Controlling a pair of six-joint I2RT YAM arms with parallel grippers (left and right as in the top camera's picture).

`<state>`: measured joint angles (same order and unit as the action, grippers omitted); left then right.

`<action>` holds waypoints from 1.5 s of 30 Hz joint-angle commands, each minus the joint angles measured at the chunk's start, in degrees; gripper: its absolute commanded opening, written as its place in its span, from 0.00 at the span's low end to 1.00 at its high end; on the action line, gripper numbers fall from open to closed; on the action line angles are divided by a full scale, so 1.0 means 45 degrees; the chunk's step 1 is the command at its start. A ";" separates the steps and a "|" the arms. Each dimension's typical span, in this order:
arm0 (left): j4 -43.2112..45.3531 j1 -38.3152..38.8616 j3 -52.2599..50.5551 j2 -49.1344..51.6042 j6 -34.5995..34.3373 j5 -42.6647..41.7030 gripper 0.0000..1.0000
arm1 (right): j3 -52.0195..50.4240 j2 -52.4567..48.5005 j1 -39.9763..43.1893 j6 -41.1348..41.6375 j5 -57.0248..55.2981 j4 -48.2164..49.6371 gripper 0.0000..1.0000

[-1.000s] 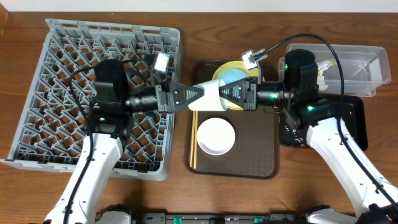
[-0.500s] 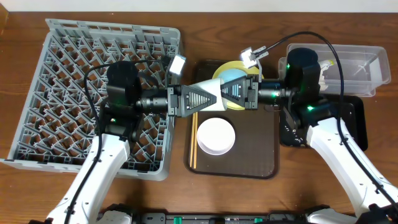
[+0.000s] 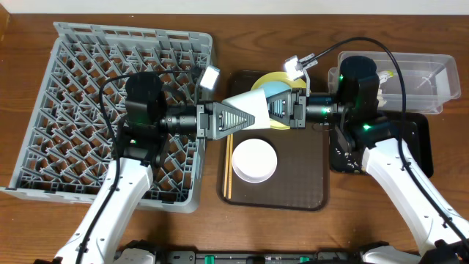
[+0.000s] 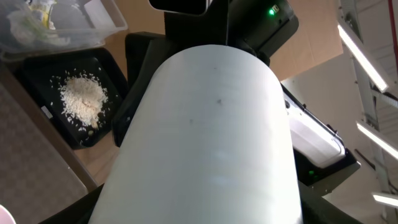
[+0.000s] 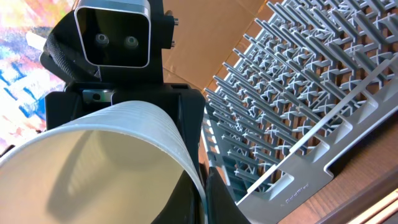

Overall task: Sort waste into correct bins and load items into the dishwasher
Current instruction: 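Hand the pink bowl from the right gripper to the left gripper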

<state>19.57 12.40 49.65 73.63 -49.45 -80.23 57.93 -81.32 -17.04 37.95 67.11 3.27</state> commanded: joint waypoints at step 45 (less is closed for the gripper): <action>0.0214 0.0034 0.0209 -0.0049 0.1545 0.1700 0.81 | 0.0053 -0.0102 0.0019 -0.0073 0.0151 -0.1224 0.01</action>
<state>19.62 12.82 49.65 73.63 -43.44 -75.68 57.98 -81.34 -16.84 38.02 67.05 -1.56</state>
